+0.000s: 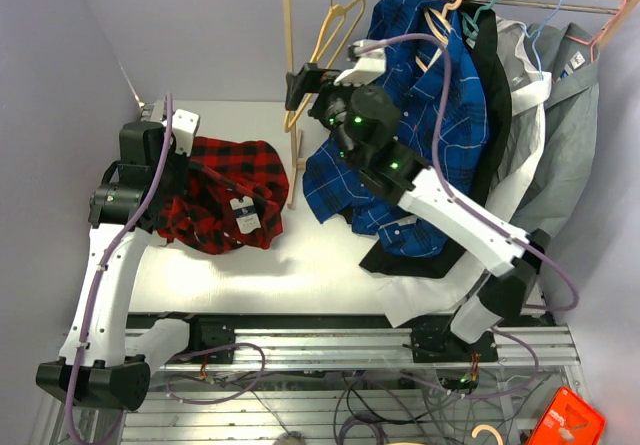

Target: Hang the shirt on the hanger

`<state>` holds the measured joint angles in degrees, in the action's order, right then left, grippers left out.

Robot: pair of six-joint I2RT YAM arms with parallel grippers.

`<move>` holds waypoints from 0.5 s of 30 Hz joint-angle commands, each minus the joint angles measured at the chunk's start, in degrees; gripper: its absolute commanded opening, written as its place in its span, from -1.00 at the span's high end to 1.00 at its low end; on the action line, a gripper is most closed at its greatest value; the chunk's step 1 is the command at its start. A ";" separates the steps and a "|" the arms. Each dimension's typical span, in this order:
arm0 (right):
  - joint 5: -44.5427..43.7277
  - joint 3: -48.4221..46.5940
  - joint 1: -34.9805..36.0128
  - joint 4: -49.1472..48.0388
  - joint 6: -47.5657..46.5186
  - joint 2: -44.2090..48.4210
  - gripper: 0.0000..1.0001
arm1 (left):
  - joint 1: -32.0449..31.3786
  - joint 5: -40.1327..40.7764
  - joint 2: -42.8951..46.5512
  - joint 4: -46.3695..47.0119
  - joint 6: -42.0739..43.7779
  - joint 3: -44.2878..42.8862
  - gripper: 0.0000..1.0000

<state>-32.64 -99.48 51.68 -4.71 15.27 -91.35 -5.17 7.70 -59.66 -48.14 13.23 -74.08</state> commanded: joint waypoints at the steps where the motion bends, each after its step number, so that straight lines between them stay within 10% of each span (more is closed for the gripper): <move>1: -7.87 -3.10 0.39 1.09 0.60 -3.80 -1.00 | 0.60 1.07 0.68 2.99 -0.73 0.42 0.86; 7: -9.60 -5.69 0.42 -1.77 -3.86 -7.28 -0.77 | 0.60 2.16 0.11 3.05 -0.55 0.04 0.86; 11: -10.00 -5.98 0.39 -2.30 -4.23 -7.94 0.42 | 0.60 1.85 0.43 3.23 -0.64 0.85 0.86; 15: -9.68 -5.06 0.45 -2.99 -4.77 -7.25 1.00 | 0.51 2.39 0.69 3.06 -0.32 1.32 0.86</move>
<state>-40.99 -103.92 51.94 -5.69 11.55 -99.46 -5.06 8.84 -59.66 -47.44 13.19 -73.47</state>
